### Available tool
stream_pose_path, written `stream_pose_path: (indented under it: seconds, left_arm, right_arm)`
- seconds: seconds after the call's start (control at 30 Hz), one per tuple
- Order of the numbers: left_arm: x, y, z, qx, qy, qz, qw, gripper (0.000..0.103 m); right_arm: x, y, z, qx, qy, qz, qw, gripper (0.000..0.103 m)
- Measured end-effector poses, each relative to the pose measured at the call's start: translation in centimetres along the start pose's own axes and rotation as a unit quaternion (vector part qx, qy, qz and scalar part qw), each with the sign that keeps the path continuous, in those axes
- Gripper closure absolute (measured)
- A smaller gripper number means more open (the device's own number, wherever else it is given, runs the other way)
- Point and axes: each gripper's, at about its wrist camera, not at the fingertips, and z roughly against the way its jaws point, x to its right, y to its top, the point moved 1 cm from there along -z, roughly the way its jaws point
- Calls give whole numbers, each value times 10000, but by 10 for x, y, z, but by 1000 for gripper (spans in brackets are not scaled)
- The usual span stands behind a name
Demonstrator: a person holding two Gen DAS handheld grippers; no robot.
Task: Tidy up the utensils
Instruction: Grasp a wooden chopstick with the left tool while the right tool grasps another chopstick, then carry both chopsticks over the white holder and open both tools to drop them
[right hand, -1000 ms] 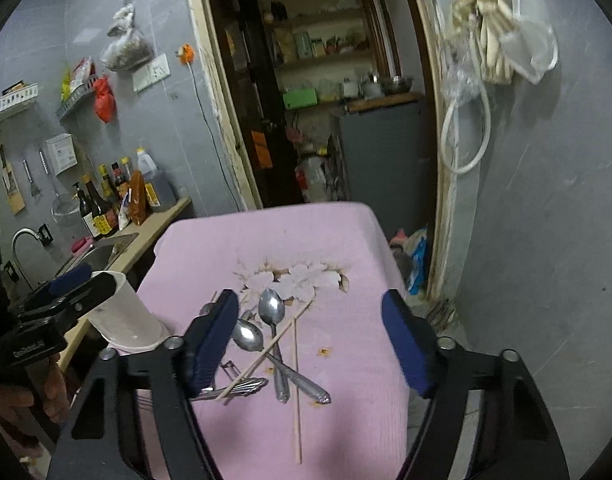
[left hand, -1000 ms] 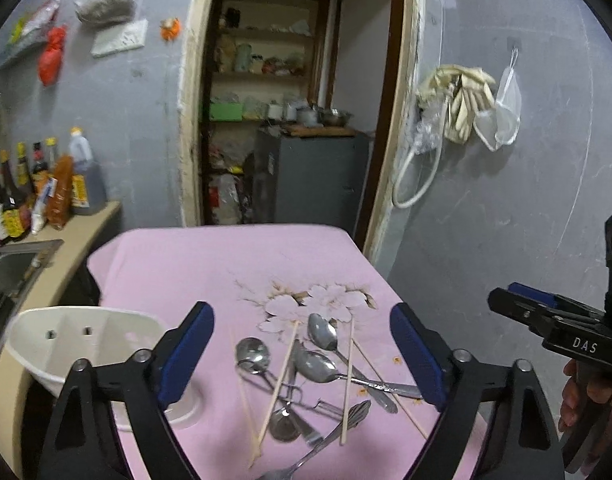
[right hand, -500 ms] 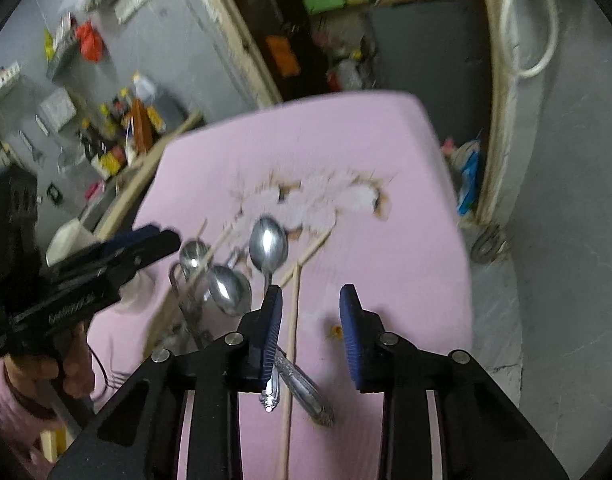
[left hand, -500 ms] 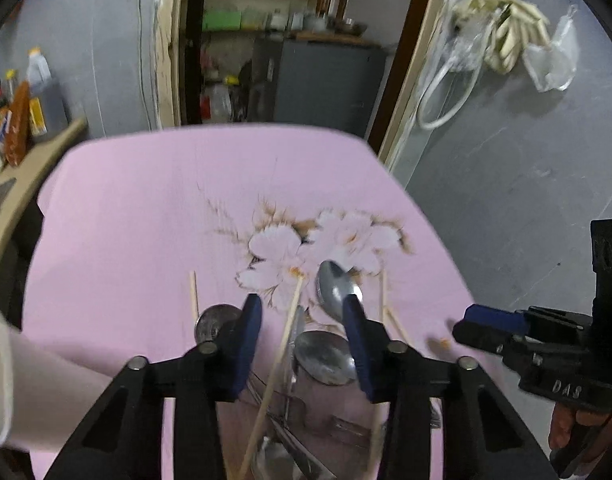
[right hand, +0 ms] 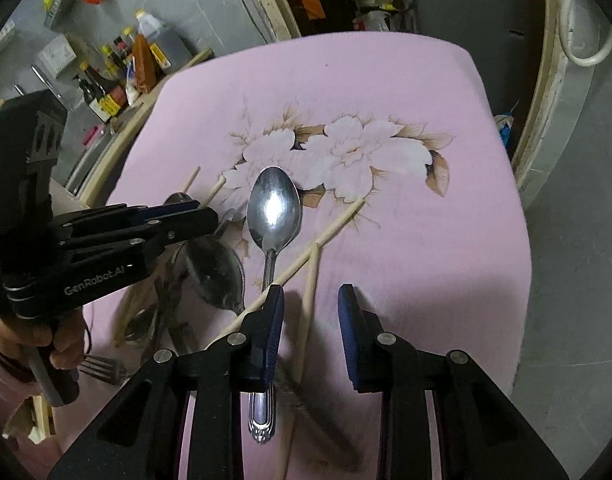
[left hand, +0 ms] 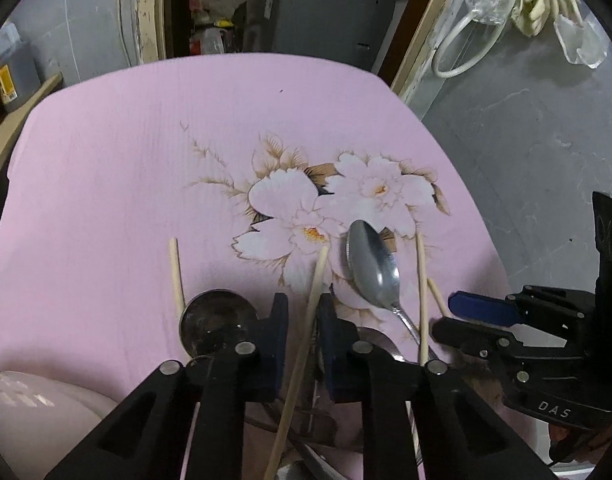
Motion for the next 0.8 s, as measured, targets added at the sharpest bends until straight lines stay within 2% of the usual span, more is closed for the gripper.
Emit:
stream_pose_path:
  seconds: [0.07,0.13,0.3,0.6,0.8]
  left_arm:
    - [-3,1,-1,-43,-54,45,10000,95]
    - [-5,4,-1,-31,-88,84,9999,96]
    - [-3,7,14,83,-148,135,9998,98]
    - [9,2,72,694,-310,-27,9971,98]
    - [4,-7,110,1155,-658,-11,9911,98]
  right_arm:
    - [-2,3,-1,-66,-137,8,9999,85]
    - [0,6,-3,-125,-204,-50,9997,96]
    - [9,9,6,-25,243,-613,9978,99]
    - [5,-2,62,984,249,-921,9906,99]
    - [3,-16,115,1761,-69,-971,9795,99]
